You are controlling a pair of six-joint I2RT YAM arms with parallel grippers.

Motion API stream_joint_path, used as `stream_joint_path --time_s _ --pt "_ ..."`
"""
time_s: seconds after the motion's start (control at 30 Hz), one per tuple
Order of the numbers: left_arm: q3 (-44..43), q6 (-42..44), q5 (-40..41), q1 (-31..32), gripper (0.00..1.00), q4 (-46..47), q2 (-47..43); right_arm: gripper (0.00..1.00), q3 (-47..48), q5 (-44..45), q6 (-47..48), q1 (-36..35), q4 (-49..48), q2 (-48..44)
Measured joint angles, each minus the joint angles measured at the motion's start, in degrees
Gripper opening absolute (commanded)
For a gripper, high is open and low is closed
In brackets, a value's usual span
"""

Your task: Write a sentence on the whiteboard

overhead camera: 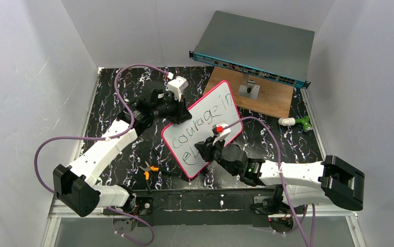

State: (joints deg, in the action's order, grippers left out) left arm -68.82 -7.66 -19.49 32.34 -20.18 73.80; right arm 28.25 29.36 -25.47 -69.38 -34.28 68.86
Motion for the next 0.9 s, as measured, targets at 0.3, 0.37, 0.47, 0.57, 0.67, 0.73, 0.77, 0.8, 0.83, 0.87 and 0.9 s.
stream_joint_path --time_s 0.3,0.37,0.47,0.57,0.67,0.73,0.77,0.8,0.83,0.87,0.9 --pt "0.0 0.0 0.0 0.0 0.0 0.0 0.0 0.01 0.0 -0.7 0.3 0.0 1.4 1.0" --pt "0.0 0.0 0.0 0.0 0.0 0.0 0.0 0.01 0.0 -0.8 0.6 0.0 1.4 1.0" --pt "0.0 0.0 0.0 0.0 0.0 0.0 0.0 0.01 0.1 -1.1 1.3 0.0 1.4 1.0" --pt "0.0 0.0 0.0 0.0 0.0 0.1 0.0 0.01 0.4 -1.2 1.9 0.0 1.7 1.0" --pt "0.0 0.0 0.0 0.0 0.0 0.0 0.0 0.01 1.1 -1.1 2.8 0.4 2.5 1.0" --pt "0.0 0.0 0.0 0.0 0.0 0.1 0.0 0.01 1.7 -1.1 3.3 0.9 2.9 1.0" --pt "0.0 0.0 0.0 0.0 0.0 0.1 0.0 0.01 2.1 -1.1 3.6 1.3 3.0 1.0" --pt "0.0 0.0 0.0 0.0 0.0 0.1 0.0 0.01 2.5 -1.1 3.9 1.6 3.0 1.0" --pt "0.0 0.0 0.0 0.0 0.0 0.1 0.0 0.01 2.8 -1.1 4.2 1.9 3.0 0.9" --pt "0.0 0.0 0.0 0.0 0.0 0.1 0.0 0.01 3.0 -1.1 4.5 2.2 3.0 0.9" --pt "0.0 0.0 0.0 0.0 0.0 0.1 0.0 0.01 3.3 -1.1 4.7 2.5 3.0 0.9"
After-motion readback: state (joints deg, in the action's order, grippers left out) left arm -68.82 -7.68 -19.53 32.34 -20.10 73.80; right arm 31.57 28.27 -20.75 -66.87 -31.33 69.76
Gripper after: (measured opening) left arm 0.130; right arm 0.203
